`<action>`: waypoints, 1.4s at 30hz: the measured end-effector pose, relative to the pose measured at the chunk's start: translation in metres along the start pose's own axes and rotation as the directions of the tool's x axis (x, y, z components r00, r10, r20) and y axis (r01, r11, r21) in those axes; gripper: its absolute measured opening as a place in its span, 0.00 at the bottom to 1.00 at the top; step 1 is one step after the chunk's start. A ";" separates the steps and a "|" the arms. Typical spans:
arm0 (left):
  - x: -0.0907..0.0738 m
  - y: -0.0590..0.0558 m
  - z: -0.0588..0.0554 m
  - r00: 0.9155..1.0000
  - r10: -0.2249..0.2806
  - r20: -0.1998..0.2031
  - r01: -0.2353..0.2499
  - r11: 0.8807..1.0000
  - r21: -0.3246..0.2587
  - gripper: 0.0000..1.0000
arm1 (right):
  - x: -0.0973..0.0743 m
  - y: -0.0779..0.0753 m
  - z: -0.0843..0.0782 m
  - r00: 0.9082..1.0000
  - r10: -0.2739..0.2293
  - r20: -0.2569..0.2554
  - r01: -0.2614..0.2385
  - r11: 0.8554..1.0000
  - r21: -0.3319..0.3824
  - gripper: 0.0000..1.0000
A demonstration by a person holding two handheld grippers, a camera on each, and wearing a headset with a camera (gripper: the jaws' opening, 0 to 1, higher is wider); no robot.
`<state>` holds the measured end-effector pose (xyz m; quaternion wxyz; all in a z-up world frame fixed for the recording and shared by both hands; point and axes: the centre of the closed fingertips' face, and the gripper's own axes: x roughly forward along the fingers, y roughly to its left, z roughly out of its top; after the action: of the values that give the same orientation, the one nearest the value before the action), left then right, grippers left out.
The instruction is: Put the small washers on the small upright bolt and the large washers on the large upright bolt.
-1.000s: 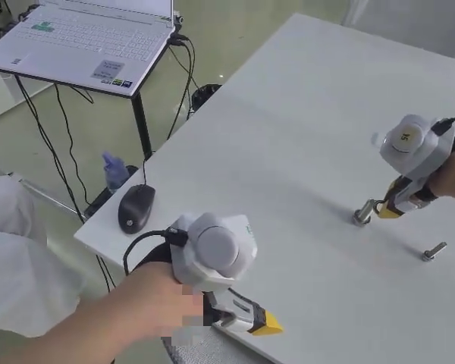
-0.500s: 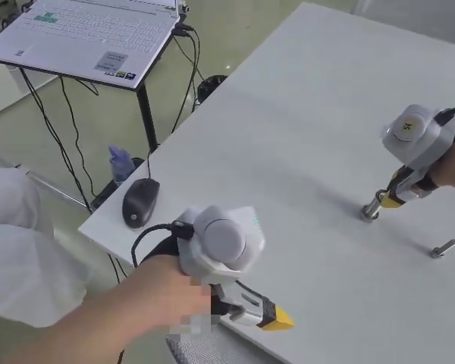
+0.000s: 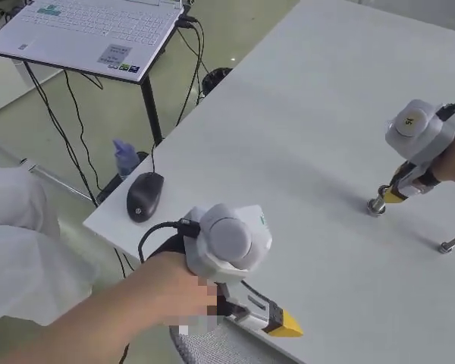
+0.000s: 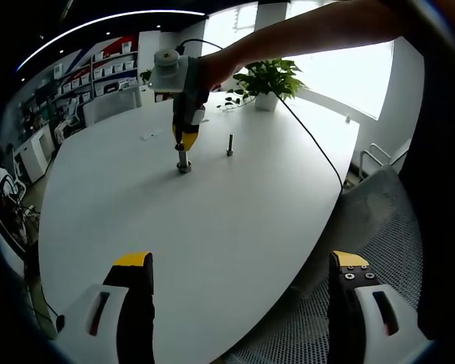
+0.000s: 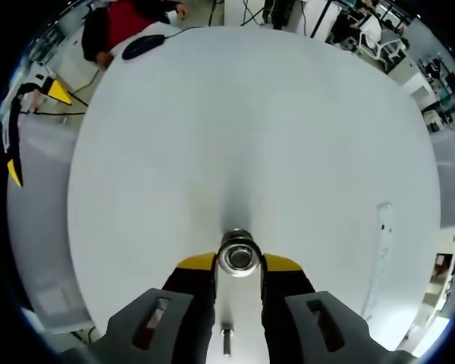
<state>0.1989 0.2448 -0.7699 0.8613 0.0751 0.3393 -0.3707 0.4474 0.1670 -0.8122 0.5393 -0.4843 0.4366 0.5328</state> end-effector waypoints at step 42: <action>0.004 0.003 -0.020 0.999 0.009 -0.045 -0.011 0.999 -0.039 0.87 | 0.045 -0.001 -0.007 0.999 0.010 -0.045 -0.011 1.000 -0.005 0.23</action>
<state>0.1928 0.2525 -0.7875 0.8567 0.0682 0.3652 -0.3579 0.4511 0.1674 -0.8571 0.5253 -0.4954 0.4499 0.5256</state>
